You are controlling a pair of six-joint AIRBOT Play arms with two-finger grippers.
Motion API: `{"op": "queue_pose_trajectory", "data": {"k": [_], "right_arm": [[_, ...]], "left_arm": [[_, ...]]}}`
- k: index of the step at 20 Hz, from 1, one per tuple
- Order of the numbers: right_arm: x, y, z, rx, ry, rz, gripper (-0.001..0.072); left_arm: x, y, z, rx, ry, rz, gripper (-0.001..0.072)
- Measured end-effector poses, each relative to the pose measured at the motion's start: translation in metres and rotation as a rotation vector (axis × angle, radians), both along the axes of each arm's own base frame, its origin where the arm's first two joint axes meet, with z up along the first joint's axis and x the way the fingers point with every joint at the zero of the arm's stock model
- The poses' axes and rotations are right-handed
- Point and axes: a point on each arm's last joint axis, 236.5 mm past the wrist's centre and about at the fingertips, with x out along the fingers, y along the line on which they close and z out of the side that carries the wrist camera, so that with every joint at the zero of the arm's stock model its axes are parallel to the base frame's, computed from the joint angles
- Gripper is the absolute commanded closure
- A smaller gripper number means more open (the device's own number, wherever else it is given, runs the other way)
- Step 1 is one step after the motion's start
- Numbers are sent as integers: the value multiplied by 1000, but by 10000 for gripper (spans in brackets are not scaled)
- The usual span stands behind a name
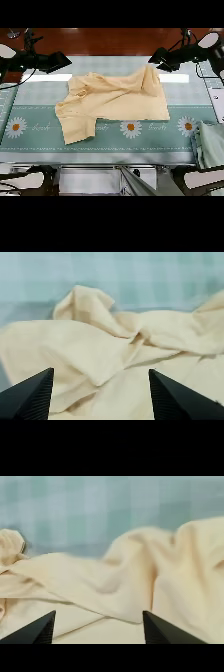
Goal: Fold the shirts.
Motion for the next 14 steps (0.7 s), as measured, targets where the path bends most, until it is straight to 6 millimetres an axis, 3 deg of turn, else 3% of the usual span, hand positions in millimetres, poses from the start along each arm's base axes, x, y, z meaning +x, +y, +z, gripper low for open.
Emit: {"op": "queue_pose_trajectory", "data": {"k": [2,6,8,10,12,14], "right_arm": [[-9,-30,3,-31,37,11,88],[-68,-107,-10,-181,199,5,88],[-103,-133,-25,-214,258,-46,88],[-136,-138,-46,-216,291,-91,88],[-166,-128,-66,-183,295,-113,88],[-188,-109,-76,-120,273,-124,88]], "left_arm": [[-11,37,-4,64,66,14,5],[-67,107,-36,65,273,125,5],[-110,113,-66,7,399,149,5],[-147,106,-97,-70,488,161,5],[-169,91,-119,-162,522,170,5],[-176,78,-130,-232,513,181,5]]}}
